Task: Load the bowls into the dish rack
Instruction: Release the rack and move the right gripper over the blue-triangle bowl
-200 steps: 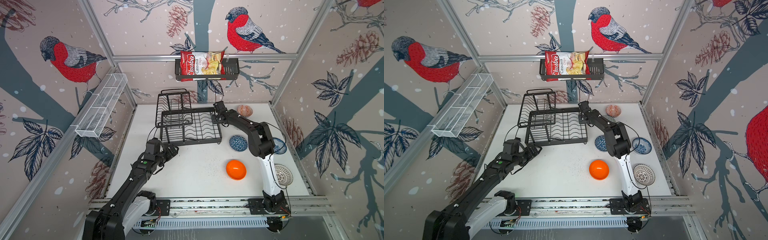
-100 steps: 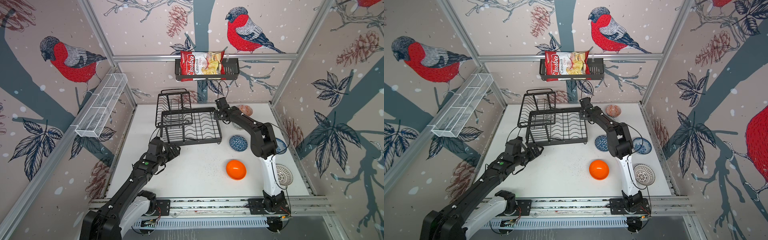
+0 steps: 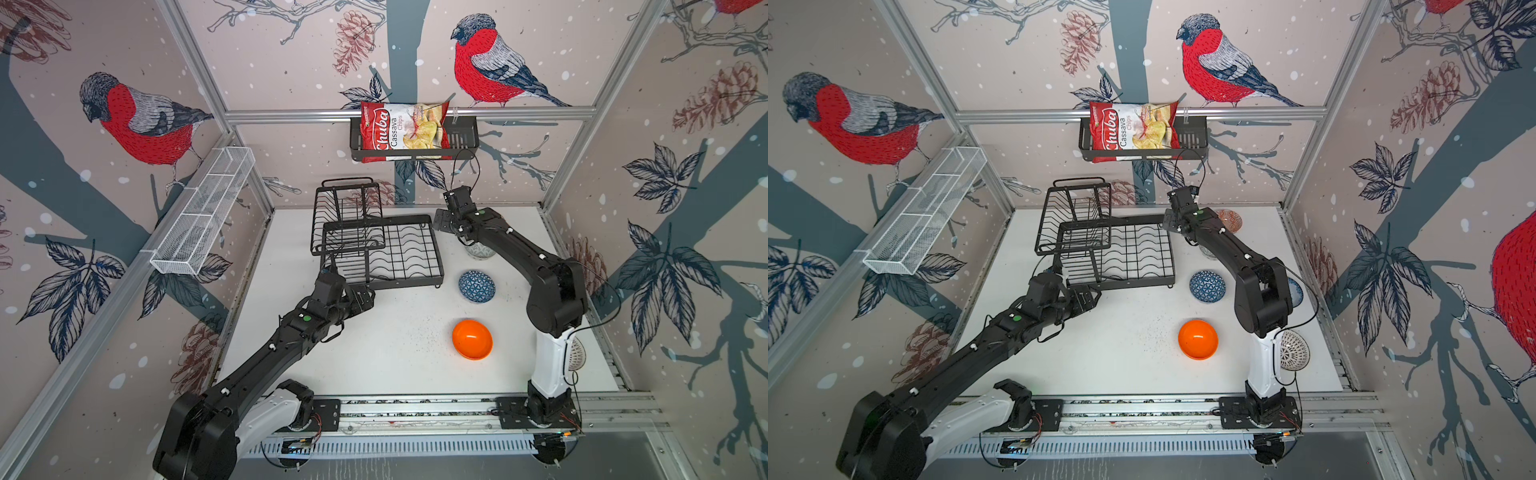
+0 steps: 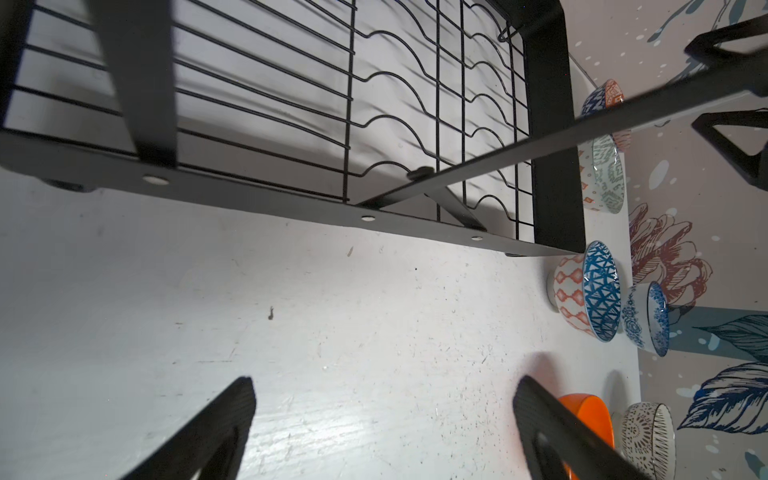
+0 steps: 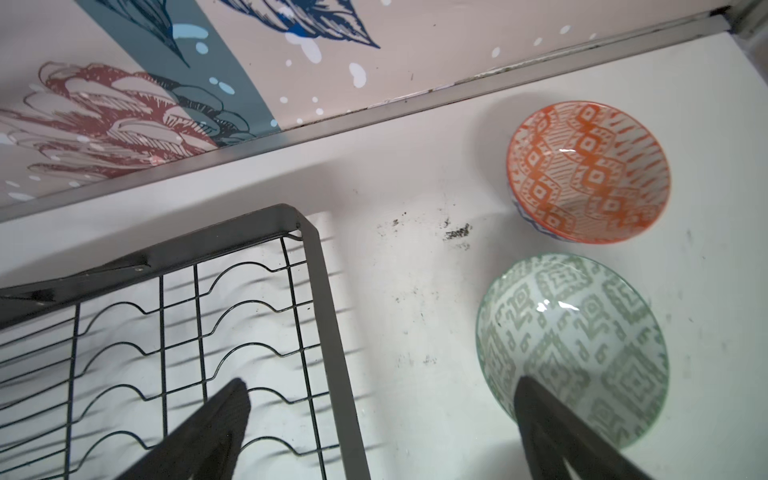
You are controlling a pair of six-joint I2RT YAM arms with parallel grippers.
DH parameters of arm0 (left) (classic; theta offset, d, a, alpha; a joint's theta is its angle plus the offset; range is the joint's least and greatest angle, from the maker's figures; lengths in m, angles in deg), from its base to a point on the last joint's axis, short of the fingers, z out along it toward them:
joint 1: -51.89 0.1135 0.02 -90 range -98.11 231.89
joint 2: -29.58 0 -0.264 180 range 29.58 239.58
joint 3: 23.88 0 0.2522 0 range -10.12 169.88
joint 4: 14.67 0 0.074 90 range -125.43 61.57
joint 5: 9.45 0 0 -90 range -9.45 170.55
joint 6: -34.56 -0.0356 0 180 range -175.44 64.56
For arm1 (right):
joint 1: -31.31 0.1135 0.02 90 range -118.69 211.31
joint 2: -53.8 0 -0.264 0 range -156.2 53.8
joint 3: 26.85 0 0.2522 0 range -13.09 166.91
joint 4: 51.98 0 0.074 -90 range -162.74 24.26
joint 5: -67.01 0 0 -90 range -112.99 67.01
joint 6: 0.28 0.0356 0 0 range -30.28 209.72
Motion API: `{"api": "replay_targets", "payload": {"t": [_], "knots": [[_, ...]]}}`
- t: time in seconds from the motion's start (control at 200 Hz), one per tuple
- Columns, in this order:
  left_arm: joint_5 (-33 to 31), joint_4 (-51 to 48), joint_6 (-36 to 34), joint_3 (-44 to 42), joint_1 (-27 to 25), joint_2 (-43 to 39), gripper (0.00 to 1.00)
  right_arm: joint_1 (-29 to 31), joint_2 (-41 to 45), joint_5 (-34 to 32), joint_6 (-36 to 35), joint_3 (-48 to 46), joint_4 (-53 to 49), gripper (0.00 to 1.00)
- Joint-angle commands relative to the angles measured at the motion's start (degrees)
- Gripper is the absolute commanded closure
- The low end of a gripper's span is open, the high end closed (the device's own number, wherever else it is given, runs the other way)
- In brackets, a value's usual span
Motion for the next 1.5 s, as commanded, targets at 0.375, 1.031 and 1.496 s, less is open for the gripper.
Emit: {"api": "replay_targets", "payload": {"t": [0.375,1.031,1.496], "knots": [[-10.1,-4.2,6.2,14.8,-13.8,12.3,0.03,-4.8,23.6,6.8,6.7,-30.0,2.9,0.0],[-6.8,-1.5,2.8,28.5,-22.0,28.1,0.03,-10.5,36.6,15.9,6.6,-53.2,6.5,0.04],[-4.8,-2.5,4.0,32.5,-24.6,31.5,0.03,-12.6,35.2,16.5,6.3,-57.9,9.6,0.31]]}}
